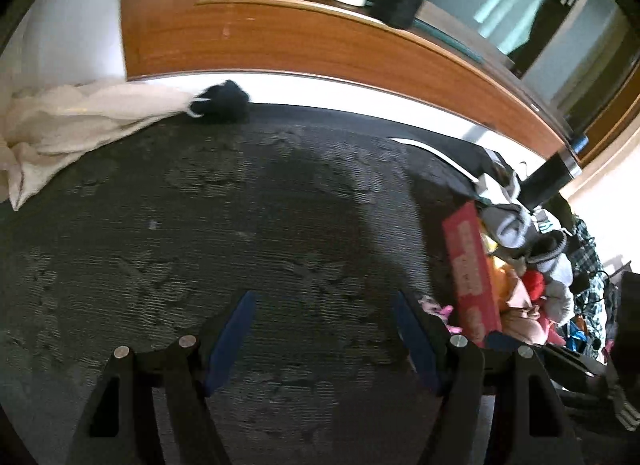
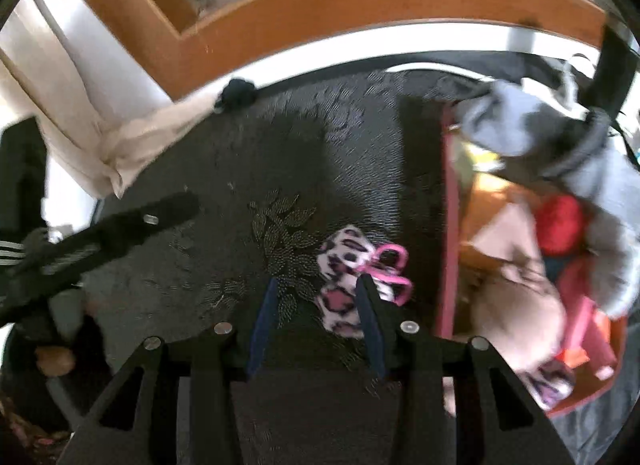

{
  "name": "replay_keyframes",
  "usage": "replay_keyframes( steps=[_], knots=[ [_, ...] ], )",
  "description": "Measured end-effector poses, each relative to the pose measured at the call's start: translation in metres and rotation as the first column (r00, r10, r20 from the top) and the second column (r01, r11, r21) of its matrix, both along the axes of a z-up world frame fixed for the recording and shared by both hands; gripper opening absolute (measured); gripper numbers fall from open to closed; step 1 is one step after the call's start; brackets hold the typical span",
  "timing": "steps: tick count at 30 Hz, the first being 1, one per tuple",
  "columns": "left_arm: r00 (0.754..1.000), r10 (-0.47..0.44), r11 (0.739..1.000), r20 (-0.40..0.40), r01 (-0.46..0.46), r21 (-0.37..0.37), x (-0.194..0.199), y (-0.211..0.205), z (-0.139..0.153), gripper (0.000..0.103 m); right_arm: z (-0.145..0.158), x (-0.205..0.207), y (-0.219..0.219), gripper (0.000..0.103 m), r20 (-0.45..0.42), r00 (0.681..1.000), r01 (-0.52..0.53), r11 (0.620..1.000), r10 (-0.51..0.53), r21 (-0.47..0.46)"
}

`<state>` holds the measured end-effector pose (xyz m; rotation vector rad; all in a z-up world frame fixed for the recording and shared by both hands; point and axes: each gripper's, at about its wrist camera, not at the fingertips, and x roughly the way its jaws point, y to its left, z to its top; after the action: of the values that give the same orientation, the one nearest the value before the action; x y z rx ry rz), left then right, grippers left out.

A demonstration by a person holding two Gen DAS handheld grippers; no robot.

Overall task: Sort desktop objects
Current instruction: 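Grasp the second pink-leopard plush with right gripper while left moves toward black sock, then grasp the black sock with left gripper while right holds the leopard plush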

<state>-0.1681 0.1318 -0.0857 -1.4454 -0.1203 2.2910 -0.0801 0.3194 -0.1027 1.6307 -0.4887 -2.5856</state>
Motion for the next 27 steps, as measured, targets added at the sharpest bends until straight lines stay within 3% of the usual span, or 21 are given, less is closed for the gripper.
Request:
replay_keyframes(
  steps=[12,15,20,27],
  knots=[
    [0.999,0.044,0.999,0.009,-0.044,-0.018,-0.062,-0.033,-0.023,0.073,-0.033,-0.028,-0.001,0.045,0.086,0.994,0.053,0.978,-0.071,0.203],
    [0.998,0.057,0.998,-0.010,-0.057,-0.028,-0.091,-0.030,-0.029,0.074,-0.041,-0.035,-0.001,0.058,0.103,0.990,0.064,0.966,-0.092,0.251],
    [0.993,0.097,0.993,-0.067,-0.102,-0.063,-0.148,-0.029,-0.038,0.074,-0.042,-0.035,-0.006,0.058,0.093,0.993,0.041,0.957,-0.070,0.288],
    [0.988,0.107,0.985,-0.108,-0.120,-0.127,-0.219,-0.013,-0.064,0.074,-0.041,-0.036,-0.009,0.041,0.085,0.995,0.027,0.951,-0.056,0.307]
  ],
)
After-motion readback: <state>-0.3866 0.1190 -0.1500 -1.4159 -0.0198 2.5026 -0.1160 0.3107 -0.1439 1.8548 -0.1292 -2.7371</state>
